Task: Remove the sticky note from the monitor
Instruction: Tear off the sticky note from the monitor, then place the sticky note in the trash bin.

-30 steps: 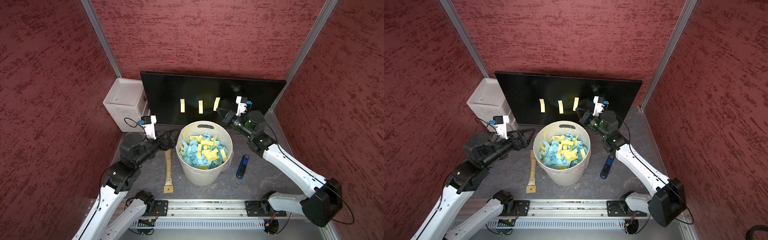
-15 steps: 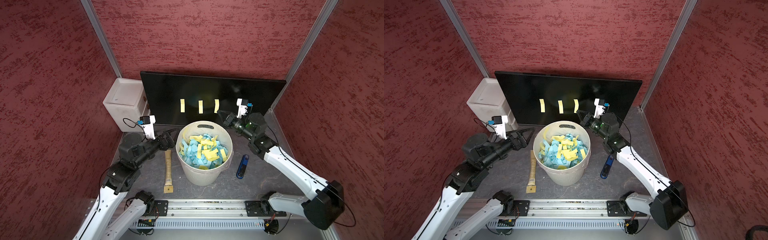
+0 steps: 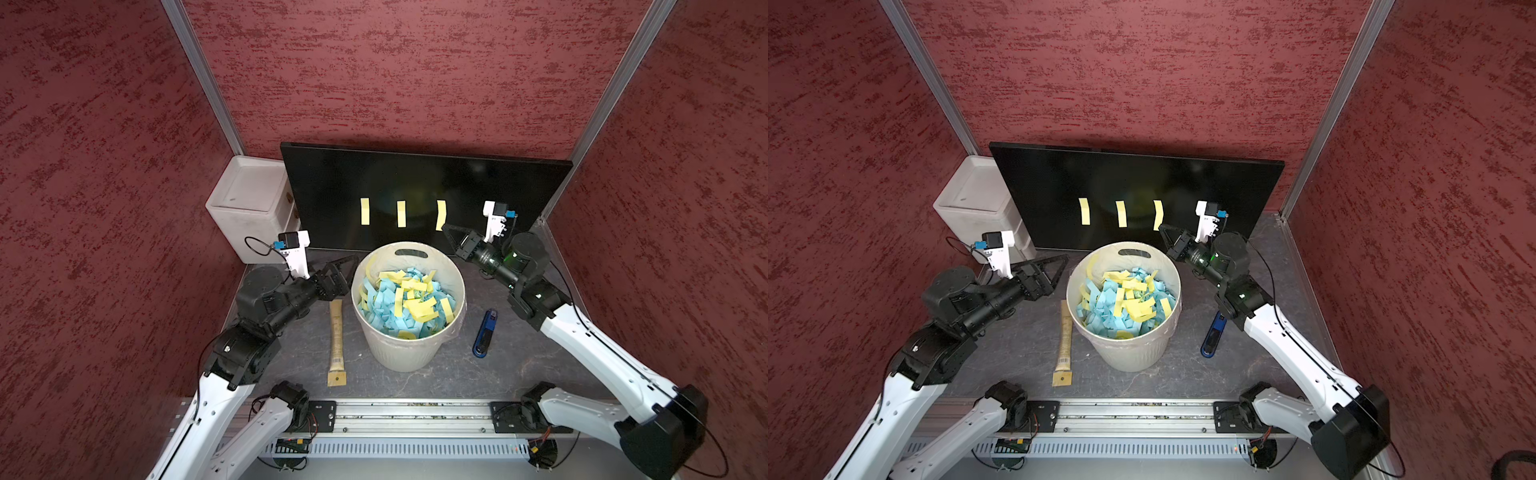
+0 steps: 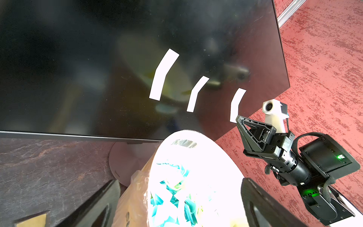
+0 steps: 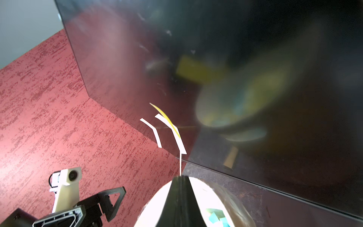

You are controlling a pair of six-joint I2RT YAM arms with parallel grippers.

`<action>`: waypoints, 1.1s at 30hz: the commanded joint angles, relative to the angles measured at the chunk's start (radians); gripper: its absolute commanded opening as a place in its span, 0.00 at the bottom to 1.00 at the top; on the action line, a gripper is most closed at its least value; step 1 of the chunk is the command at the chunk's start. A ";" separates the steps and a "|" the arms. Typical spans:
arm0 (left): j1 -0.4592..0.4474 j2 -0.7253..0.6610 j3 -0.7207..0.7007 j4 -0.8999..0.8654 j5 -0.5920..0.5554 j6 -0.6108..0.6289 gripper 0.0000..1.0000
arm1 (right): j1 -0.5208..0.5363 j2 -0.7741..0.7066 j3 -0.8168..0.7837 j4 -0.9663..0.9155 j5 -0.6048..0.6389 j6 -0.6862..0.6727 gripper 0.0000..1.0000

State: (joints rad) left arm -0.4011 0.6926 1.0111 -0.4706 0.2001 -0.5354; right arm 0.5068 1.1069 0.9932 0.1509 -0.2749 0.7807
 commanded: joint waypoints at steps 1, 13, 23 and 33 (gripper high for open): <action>0.009 -0.003 -0.007 0.021 0.015 -0.011 1.00 | 0.009 -0.036 -0.007 -0.059 -0.043 -0.065 0.00; 0.026 0.019 -0.005 0.021 0.028 -0.039 1.00 | 0.063 -0.111 0.006 -0.260 -0.109 -0.268 0.00; 0.067 0.041 -0.019 0.066 0.093 -0.088 1.00 | 0.154 -0.114 0.043 -0.410 -0.055 -0.432 0.00; 0.122 0.061 -0.024 0.084 0.158 -0.139 1.00 | 0.207 -0.094 0.046 -0.445 0.024 -0.489 0.00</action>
State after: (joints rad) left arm -0.2981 0.7517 0.9981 -0.4217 0.3225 -0.6521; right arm 0.6968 1.0061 1.0031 -0.2749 -0.2947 0.3305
